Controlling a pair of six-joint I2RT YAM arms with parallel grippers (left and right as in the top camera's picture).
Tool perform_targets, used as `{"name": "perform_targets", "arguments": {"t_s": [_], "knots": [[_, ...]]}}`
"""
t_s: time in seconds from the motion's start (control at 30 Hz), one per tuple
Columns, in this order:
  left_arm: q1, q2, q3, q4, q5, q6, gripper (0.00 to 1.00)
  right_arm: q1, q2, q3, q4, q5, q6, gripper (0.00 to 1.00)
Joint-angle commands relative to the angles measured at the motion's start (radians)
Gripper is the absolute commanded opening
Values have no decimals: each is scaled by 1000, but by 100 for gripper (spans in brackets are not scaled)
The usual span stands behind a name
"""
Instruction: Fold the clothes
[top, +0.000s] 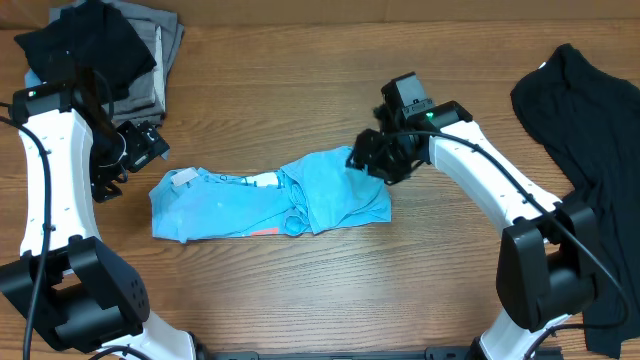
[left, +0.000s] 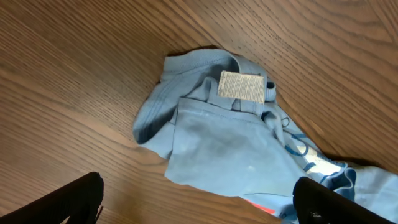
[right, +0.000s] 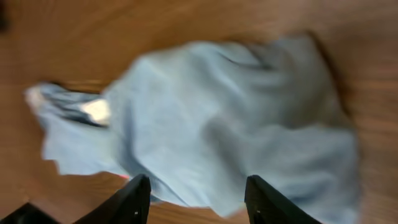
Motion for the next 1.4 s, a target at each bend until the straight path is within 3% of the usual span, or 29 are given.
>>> {"name": "perform_targets", "arguments": {"t_s": [0.0,0.63,0.83,1.0,1.1,1.2,1.23,1.37], "knots": [[-2,6,9,2,0,0,100,36,-20,14,81,-66,-10,53],[-2,6,9,-10,0,1,100,304,203,12,223,-71,167,27],[-2,6,9,-5,-2,0,100,340,157,65,199,-17,150,27],[-2,7,8,11,-4,1,100,313,61,189,17,151,72,39],[-2,7,-2,38,-3,23,100,296,6,260,-82,232,25,67],[-1,7,-37,114,-5,118,100,275,-42,307,-153,253,-34,96],[0,7,-55,146,-10,141,100,266,-55,311,-172,252,-46,100],[34,17,-108,232,-22,159,100,228,-71,311,-258,260,-60,100]]}}
